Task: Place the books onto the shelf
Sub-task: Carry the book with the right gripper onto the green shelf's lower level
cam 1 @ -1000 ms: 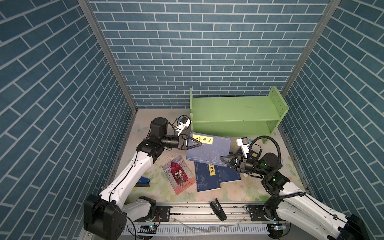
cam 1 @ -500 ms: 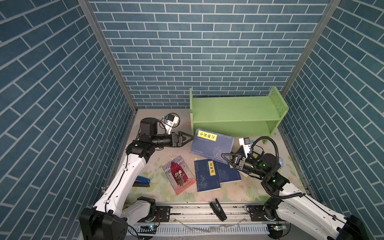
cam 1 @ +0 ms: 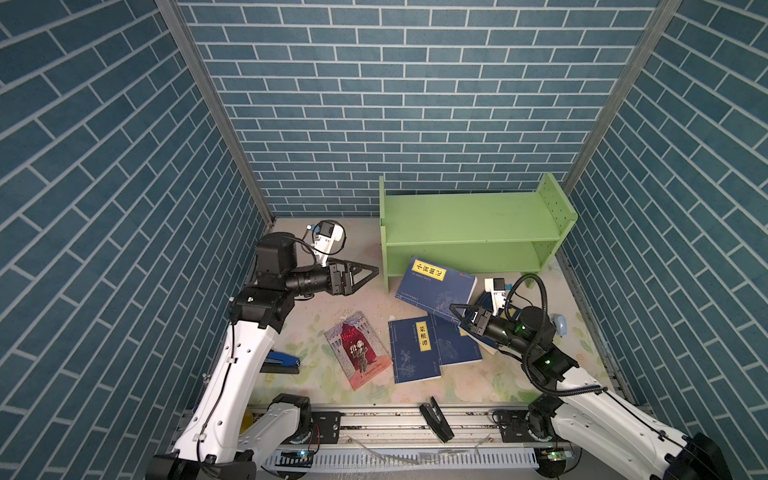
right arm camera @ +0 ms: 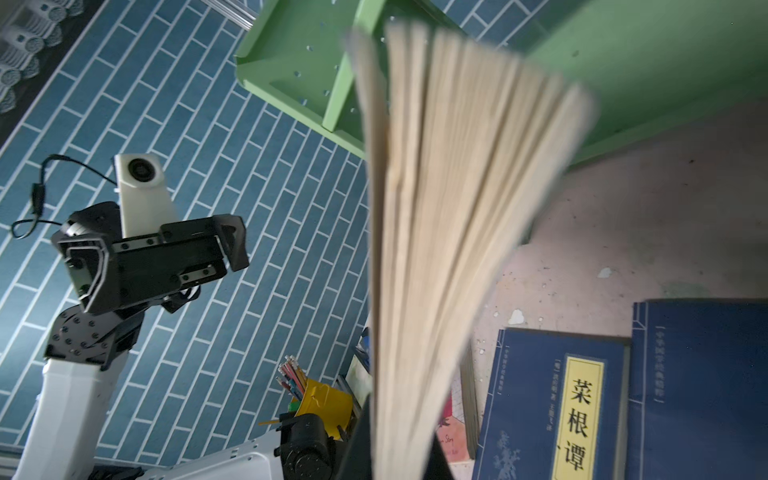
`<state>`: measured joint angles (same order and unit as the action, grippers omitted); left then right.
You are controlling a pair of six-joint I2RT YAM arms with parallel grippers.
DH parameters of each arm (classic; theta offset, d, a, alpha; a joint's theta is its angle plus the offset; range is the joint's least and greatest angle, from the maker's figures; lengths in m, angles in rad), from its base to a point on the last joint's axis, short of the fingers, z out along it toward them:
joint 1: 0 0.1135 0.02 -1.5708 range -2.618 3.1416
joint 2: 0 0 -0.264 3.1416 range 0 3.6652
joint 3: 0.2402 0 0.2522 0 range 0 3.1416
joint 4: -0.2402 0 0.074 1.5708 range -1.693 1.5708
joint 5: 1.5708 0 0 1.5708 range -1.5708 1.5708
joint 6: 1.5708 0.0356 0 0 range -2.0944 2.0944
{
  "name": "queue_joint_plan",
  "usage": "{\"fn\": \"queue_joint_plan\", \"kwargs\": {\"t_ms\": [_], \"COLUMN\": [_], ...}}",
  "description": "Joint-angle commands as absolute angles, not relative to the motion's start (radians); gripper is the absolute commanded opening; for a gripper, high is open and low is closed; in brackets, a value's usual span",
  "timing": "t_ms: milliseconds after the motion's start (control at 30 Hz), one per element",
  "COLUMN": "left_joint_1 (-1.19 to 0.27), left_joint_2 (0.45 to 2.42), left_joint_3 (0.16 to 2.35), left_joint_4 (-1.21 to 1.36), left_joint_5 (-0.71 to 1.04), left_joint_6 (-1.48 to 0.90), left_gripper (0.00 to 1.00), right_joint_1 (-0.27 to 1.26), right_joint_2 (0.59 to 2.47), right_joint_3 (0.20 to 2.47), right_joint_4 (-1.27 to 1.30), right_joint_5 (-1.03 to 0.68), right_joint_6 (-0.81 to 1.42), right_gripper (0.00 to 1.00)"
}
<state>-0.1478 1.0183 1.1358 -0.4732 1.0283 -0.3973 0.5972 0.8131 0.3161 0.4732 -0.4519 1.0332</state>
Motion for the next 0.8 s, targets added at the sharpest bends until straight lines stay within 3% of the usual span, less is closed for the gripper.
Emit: {"fn": "queue_joint_plan", "kwargs": {"t_ms": [0,500,767], "left_joint_1": [-0.143,-0.143,-0.143], "left_joint_2": [1.015,1.023,1.021], "left_joint_3": [1.125,1.092,1.091], "left_joint_4": [-0.436,-0.379,-0.377], "left_joint_5": [1.073,1.103,1.105], "left_joint_6": [-0.416,-0.466,-0.465], "left_gripper": [1.0,1.0,1.0], "right_joint_1": [0.581,0.504,0.478], "right_joint_2": [0.87,1.153,1.261], "right_joint_3": [0.314,0.315,0.384], "right_joint_4": [0.66,1.014,1.044], "right_joint_5": [-0.442,-0.515,-0.597], "right_joint_6": [1.043,1.128,1.15], "right_gripper": [0.0,0.0,0.0]}}
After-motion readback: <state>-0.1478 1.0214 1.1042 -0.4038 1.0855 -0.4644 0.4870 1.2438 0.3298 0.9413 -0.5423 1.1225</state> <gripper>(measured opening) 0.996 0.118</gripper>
